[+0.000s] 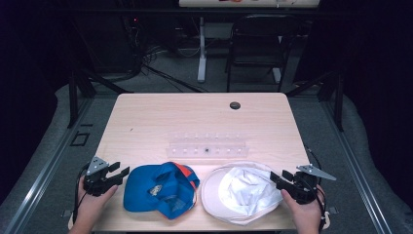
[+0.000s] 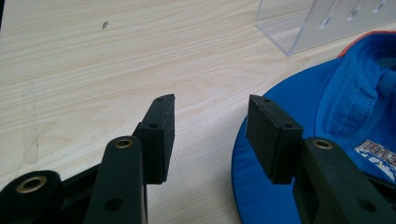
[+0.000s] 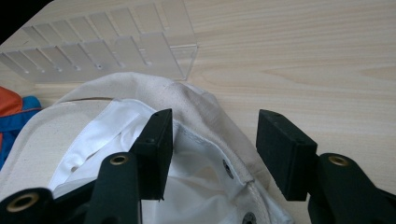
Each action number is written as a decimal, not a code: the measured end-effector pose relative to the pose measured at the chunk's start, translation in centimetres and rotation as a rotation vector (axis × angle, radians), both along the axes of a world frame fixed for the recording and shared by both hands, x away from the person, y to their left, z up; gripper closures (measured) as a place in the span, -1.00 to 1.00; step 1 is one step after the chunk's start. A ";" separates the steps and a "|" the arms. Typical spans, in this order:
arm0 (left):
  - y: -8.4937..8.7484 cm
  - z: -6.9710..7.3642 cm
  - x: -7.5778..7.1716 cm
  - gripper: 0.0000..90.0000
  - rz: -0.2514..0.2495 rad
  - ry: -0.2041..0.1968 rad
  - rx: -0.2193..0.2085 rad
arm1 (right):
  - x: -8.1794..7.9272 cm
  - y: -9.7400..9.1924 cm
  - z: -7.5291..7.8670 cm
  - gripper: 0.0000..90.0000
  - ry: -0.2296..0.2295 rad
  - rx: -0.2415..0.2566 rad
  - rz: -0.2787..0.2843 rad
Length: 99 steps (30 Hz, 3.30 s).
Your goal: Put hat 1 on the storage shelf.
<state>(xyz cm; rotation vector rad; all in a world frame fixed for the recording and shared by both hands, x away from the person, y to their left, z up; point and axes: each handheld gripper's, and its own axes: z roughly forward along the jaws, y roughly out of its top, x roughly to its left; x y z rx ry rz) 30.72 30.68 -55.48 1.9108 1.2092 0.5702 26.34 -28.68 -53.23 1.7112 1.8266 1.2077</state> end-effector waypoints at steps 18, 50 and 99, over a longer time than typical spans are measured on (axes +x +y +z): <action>-0.5 0.3 0.2 0.15 -0.029 -0.001 -0.014 | -0.8 0.0 0.6 0.05 0.027 -0.022 -0.007; -0.8 0.2 0.1 0.14 -0.034 0.015 -0.020 | 3.0 0.0 4.0 0.06 0.439 -0.138 0.119; -0.8 0.2 0.1 0.14 -0.025 0.008 -0.018 | 5.4 0.8 4.6 0.72 0.722 -0.211 0.160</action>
